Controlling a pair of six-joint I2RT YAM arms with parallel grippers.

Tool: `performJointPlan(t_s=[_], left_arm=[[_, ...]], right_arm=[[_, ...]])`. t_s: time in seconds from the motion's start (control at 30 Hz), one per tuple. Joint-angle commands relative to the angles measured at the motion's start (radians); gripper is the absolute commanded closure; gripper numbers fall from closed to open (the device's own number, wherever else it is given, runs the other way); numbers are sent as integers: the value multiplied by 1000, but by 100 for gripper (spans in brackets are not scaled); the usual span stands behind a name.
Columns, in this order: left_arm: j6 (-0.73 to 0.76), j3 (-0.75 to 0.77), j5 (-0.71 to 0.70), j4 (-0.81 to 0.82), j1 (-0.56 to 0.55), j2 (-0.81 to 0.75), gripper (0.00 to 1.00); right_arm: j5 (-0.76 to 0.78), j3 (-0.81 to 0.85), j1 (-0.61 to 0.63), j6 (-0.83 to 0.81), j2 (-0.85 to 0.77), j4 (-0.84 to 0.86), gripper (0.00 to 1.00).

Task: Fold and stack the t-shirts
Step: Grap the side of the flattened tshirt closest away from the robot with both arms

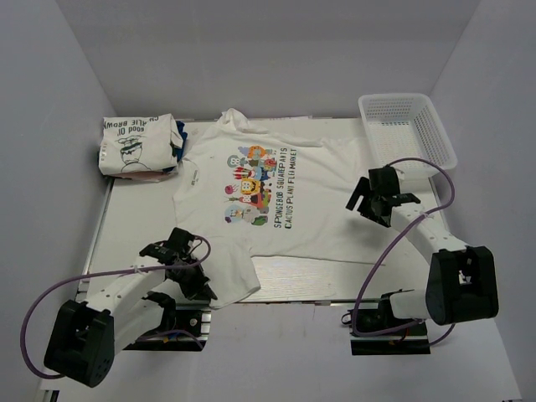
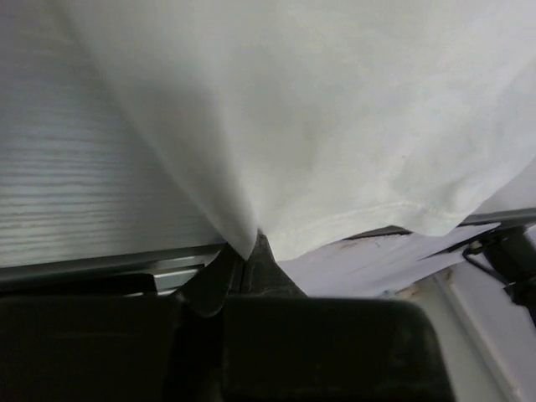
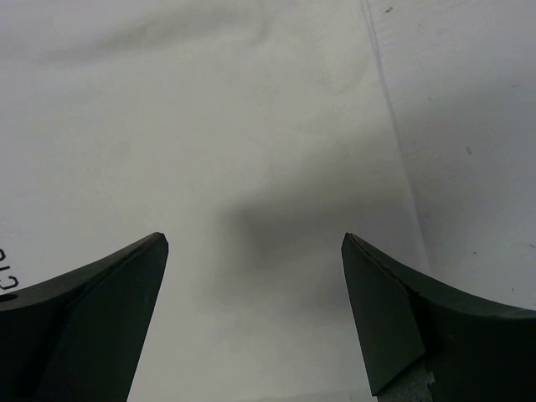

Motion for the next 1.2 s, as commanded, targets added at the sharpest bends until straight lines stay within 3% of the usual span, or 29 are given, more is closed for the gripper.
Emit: performJointPlan(t_s=[0.0, 0.17, 0.37, 0.53, 0.67, 0.77, 0.83, 0.9, 0.93, 1.03, 1.17], left_arm=[[0, 27, 15, 50, -18, 0, 100], [9, 131, -13, -24, -18, -102, 100], [29, 140, 1, 14, -18, -151, 100], [57, 163, 11, 54, -18, -142, 100], [57, 163, 51, 177, -18, -130, 100], [57, 163, 80, 275, -18, -86, 100], [57, 188, 80, 330, -18, -52, 100], [57, 199, 90, 398, -18, -41, 100], [57, 212, 90, 418, -18, -41, 100], [57, 252, 70, 479, -18, -30, 100], [57, 306, 31, 531, -9, 12, 100]], right_arm=[[50, -31, -14, 21, -65, -18, 10], [76, -111, -23, 3, -172, -169, 10], [42, -200, -26, 18, -283, -286, 10], [-12, -264, -26, 55, -332, -275, 10], [-19, -289, -26, 72, -266, -224, 12], [-21, -294, -23, 72, -219, -170, 22], [-4, -298, -23, 72, -204, -132, 36], [8, -298, -28, 61, -188, -110, 57], [14, -297, -26, 59, -185, -101, 78], [36, -266, -26, 47, -191, -103, 99], [44, -231, -25, 15, -198, -118, 100]])
